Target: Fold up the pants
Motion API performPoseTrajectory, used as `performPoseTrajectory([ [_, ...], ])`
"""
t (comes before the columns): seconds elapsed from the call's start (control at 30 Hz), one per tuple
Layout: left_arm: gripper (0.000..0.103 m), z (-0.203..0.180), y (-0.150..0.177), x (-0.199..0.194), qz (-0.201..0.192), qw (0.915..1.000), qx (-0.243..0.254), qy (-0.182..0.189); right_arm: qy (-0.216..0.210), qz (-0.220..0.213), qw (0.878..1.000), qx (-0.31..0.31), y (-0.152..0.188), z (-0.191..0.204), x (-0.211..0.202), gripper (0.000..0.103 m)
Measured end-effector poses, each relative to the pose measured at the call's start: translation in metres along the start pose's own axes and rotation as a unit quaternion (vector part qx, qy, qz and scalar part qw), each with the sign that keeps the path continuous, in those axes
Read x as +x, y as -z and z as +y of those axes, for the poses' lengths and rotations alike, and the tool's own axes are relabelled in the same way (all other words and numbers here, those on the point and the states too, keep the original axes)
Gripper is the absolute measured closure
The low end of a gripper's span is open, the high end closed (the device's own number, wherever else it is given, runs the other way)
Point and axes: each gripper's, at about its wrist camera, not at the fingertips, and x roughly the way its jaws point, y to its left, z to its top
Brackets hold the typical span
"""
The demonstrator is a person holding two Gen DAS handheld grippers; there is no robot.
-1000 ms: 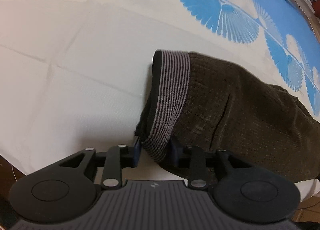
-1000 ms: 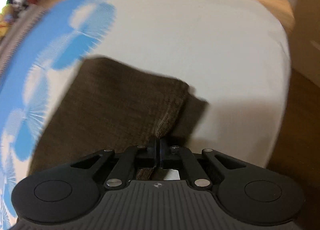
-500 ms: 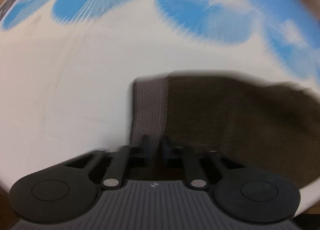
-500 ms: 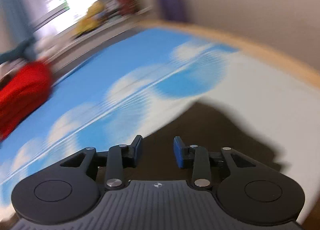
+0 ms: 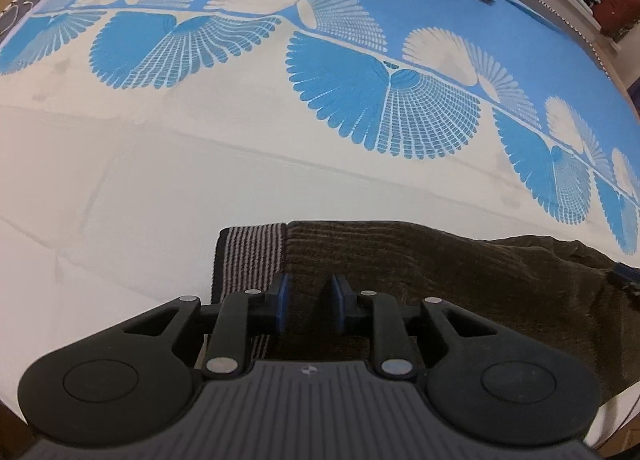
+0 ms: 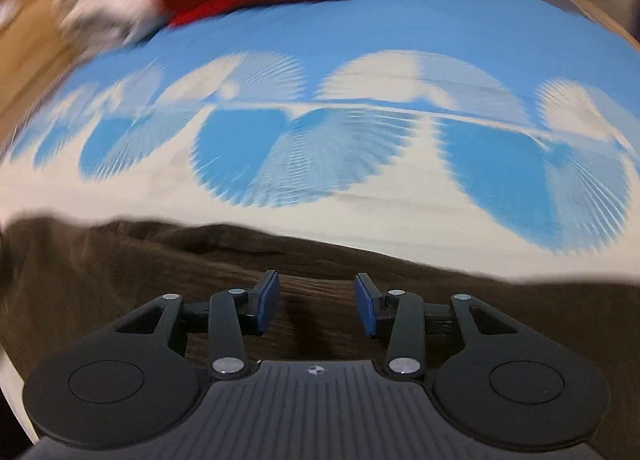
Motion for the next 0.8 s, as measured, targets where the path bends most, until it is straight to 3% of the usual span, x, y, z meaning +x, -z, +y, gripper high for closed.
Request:
performPoseTrajectory([
  [0.17, 0.078, -0.001, -0.006, 0.010, -0.003, 0.9999, 0.006, 0.014, 0.010, 0.020, 0.990, -0.142, -0.001, 0.051, 0.027, 0.057],
  [0.33, 0.072, 0.004, -0.013, 0.005, -0.030, 0.9993, -0.008, 0.020, 0.028, 0.034, 0.976, -0.214, 0.004, 0.069, 0.044, 0.060],
  [0.37, 0.071, 0.007, -0.014, 0.005, -0.034, 0.9992, -0.012, 0.019, 0.026, 0.035, 0.975, -0.218, 0.004, 0.069, 0.045, 0.061],
  [0.4, 0.071, 0.009, -0.016, 0.006, -0.035, 0.9991, -0.015, 0.019, 0.019, 0.036, 0.975, -0.219, 0.003, 0.069, 0.044, 0.070],
  [0.43, 0.071, 0.011, -0.016, 0.011, -0.027, 0.9995, -0.014, 0.013, 0.013, 0.038, 0.974, -0.222, 0.003, 0.069, 0.044, 0.085],
  [0.5, 0.069, 0.011, -0.014, 0.022, -0.004, 0.9995, 0.009, -0.030, 0.024, 0.030, 0.973, -0.228, -0.001, 0.070, 0.041, 0.094],
  [0.57, 0.063, 0.012, -0.014, 0.025, -0.003, 0.9992, 0.015, -0.037, 0.032, 0.021, 0.978, -0.205, -0.006, 0.064, 0.037, 0.096],
  [0.7, 0.065, 0.000, -0.012, 0.016, -0.022, 0.9980, 0.031, -0.052, 0.047, 0.045, 0.978, -0.196, -0.001, 0.066, 0.042, 0.095],
  [0.8, 0.065, -0.019, -0.008, 0.004, -0.054, 0.9957, 0.069, -0.030, 0.047, 0.041, 0.985, -0.160, -0.004, 0.064, 0.033, 0.092],
])
